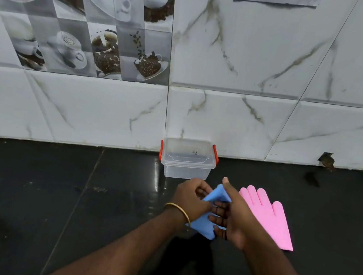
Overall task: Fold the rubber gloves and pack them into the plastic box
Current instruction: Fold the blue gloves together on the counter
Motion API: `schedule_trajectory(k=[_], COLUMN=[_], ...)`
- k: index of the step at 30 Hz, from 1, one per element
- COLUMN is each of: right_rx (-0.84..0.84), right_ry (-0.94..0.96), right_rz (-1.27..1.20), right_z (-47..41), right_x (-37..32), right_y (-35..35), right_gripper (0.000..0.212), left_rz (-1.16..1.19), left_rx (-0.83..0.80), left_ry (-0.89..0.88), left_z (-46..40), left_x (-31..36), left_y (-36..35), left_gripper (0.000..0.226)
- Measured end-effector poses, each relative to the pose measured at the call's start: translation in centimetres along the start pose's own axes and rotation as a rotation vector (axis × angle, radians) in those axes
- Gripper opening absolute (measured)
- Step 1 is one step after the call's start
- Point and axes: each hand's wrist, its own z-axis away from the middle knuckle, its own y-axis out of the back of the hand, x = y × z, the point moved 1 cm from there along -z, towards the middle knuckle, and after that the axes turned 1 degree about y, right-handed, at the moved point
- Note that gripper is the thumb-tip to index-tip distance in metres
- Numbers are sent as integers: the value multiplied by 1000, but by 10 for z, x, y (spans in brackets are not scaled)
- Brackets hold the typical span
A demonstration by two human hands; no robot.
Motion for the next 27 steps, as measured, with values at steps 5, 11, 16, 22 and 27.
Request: schedule_trajectory(k=[5,11,16,22,27], right_rx=[-87,-74,-146,-230,-402], right_ry=[-10,93,89,128,356], right_rz=[-40,47,119,187,26], right_z=[5,3,2,-2,-9], right_x=[-9,15,34,30,1], right_y=[-7,-48,-80,-126,-140], right_gripper=[31,15,15,25,26], left_rz=[-336,-81,553,930,895], left_rx=[-82,9,16,-15,240], left_ry=[-490,-287,955,896,396], left_z=[21,55,79,71,42], left_x=[14,-30,-88,-100,-77], left_y=[26,71,98,151,184], left_gripper=[24,19,51,24,34])
